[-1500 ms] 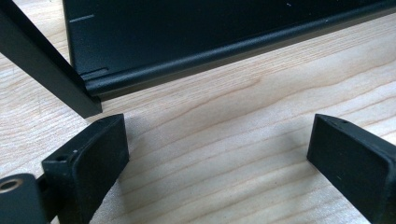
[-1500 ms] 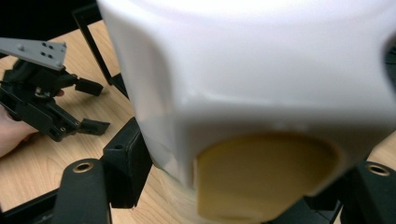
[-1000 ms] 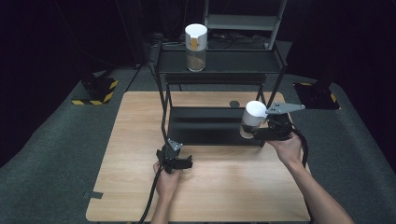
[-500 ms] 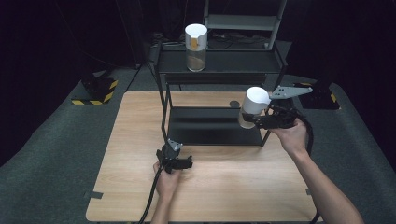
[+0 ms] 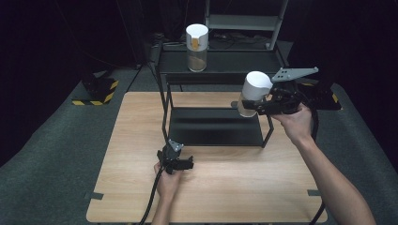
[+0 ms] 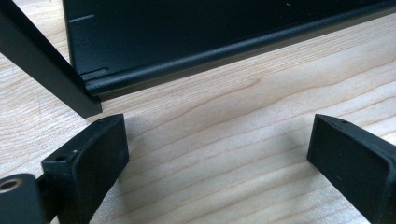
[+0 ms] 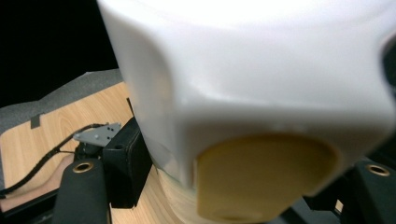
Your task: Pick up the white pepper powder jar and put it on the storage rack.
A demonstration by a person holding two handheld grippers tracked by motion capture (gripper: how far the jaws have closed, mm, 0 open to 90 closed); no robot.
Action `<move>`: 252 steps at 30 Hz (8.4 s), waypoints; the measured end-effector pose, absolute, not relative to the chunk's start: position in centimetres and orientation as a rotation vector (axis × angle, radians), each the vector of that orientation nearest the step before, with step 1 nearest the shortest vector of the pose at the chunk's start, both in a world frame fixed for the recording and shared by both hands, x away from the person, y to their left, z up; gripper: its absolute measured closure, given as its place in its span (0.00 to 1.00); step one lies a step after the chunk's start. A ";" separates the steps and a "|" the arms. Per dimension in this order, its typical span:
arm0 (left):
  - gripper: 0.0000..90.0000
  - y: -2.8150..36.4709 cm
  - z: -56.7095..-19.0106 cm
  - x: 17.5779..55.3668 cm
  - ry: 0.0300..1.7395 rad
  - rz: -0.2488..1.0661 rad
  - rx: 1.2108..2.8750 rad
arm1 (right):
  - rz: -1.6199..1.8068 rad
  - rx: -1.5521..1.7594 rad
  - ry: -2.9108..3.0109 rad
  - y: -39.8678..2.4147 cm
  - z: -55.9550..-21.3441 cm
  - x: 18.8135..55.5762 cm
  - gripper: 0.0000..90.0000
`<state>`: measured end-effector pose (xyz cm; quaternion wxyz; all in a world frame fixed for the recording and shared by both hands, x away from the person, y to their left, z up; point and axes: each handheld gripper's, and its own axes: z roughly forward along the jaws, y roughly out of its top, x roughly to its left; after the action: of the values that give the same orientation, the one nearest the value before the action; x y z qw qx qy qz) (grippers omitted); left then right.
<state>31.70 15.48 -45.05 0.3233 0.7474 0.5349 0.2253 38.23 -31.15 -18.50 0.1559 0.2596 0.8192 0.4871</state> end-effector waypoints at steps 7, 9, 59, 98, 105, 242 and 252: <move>0.06 15.5 -45.0 31.7 1.403 0.592 1.963 | 1.418 0.759 2.349 -31.0 -16.8 39.1 0.33; 0.06 15.5 -45.1 31.7 1.405 0.591 1.956 | 1.420 0.760 2.346 -30.9 -16.4 39.4 0.33; 0.06 15.5 -45.0 31.7 1.401 0.590 1.968 | 1.183 1.111 2.163 -21.5 -11.0 46.5 0.33; 0.06 15.5 -45.0 31.7 1.403 0.590 1.962 | 1.278 1.089 2.075 -23.8 -12.8 44.0 0.13; 0.06 15.5 -45.0 31.7 1.405 0.591 1.961 | 1.303 1.087 2.068 -25.4 -13.5 42.8 0.12; 0.05 15.5 -45.0 31.8 1.400 0.591 1.969 | 1.261 1.097 2.159 -31.9 -31.1 35.8 0.13; 0.05 15.5 -45.0 31.7 1.400 0.591 1.968 | 1.247 1.111 2.166 -31.5 -32.2 35.8 0.13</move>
<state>31.75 15.49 -45.02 0.3218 0.7494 0.5331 0.2250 35.81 -31.52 -32.23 0.2018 0.3978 0.7757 0.4464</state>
